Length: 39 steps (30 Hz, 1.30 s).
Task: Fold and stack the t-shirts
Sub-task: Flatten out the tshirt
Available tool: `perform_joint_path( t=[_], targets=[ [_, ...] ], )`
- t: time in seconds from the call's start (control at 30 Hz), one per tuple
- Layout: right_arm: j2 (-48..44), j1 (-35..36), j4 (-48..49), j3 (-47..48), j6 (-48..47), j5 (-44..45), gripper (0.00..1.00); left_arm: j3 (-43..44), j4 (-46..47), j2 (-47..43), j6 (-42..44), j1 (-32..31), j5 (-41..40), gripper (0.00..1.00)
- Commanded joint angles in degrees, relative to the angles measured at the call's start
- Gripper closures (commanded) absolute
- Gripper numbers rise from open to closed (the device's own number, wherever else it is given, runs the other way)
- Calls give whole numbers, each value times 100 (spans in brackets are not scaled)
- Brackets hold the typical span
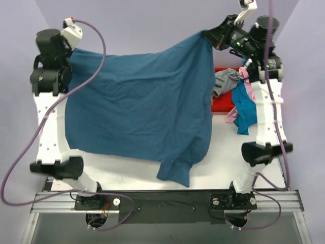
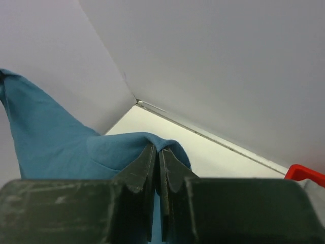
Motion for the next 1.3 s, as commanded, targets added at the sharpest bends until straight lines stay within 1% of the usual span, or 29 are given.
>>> perform_joint_path(
  t=[0.0,0.03,0.07,0.1,0.17,0.2,0.27,0.33,0.4,0.5,0.57,0.6,0.63,0.67,0.7,0.73,0.77,0.8,0.83,0.87,0.9,0.97,1.0,1.03,1.07,1.1,1.17,1.2,1.27],
  targets=[
    [562,-233,2214,192,1347,117,100,1346,641,1120,-178,114,360,100],
    [642,-233,2547,279,1402,267,100,1844,702,1418,-170,123,386,100],
    [869,-233,2611,385,1428,494,100,2084,894,1578,-144,115,387,100],
    [993,-242,2612,777,1420,645,100,2383,1053,1797,-109,123,369,100],
    [1319,-312,2725,1314,1472,787,100,2622,1667,1965,76,123,369,100],
    [1363,-356,2831,1361,1499,830,100,2623,1791,1992,198,123,482,100],
    [1189,-409,3112,1143,1377,840,100,2492,2021,1975,330,123,571,100],
    [969,-418,3148,826,1114,752,100,2351,2153,1966,480,123,475,100],
    [811,-444,3034,423,946,375,100,2263,2092,1966,472,141,422,100],
    [442,-445,2780,-289,709,-642,100,1965,1715,1774,95,483,658,100],
    [74,-392,2227,-895,411,-1109,100,1430,1548,1520,7,641,808,100],
    [-85,-279,1625,-1472,174,-1190,100,958,1468,1396,15,755,948,100],
    [-513,-86,1297,-1860,-377,-1252,100,709,1276,1195,-20,817,1019,100],
    [-787,46,841,-2604,-774,-1191,100,46,1204,1036,-46,948,1272,100],
    [-1225,361,619,-3099,-1430,-912,100,-318,1108,704,-3,1002,1457,100],
    [-1456,521,312,-3939,-1698,-762,100,-1313,1124,518,84,1080,1833,100],
    [-1806,862,213,-4304,-2031,-403,100,-1828,1299,81,364,1090,1976,100],
    [-1914,987,65,-5039,-2069,-182,100,-2973,1466,-106,601,1055,2012,100],
    [-2072,1223,-7,-5333,-2052,46,100,-3933,1650,-439,865,1020,1943,100],
    [-2108,1330,-199,-5876,-2017,196,100,-4247,1556,-599,928,1020,1968,100],
    [-2161,1496,-279,-6098,-1921,346,100,-4816,1451,-626,998,1063,1986,100],
    [-2170,1865,-578,-6853,-1781,785,100,-5573,1318,-714,1121,1186,2038,100],
    [-2126,1963,-709,-6961,-1701,987,100,-5847,1361,-793,1174,1222,2065,100],
    [-1995,2146,-797,-7119,-1352,1041,100,-6311,1388,-820,1288,1265,2057,100],
    [-1750,2288,-1068,-7138,-1079,981,100,-6516,1553,-872,1428,1275,2013,100],
    [-1591,2350,-1410,-7129,-972,971,100,-6927,1625,-890,1491,1275,1891,100],
    [-1266,2596,-1885,-7181,-717,1181,100,-7385,1862,-890,1596,1266,1785,100],
    [-1134,2736,-2053,-7208,-612,1452,100,-7501,1880,-908,1614,1275,1793,100],
    [-1063,2834,-2406,-7375,-401,1542,100,-7791,1758,-925,1632,1266,1845,100]
  ],
)
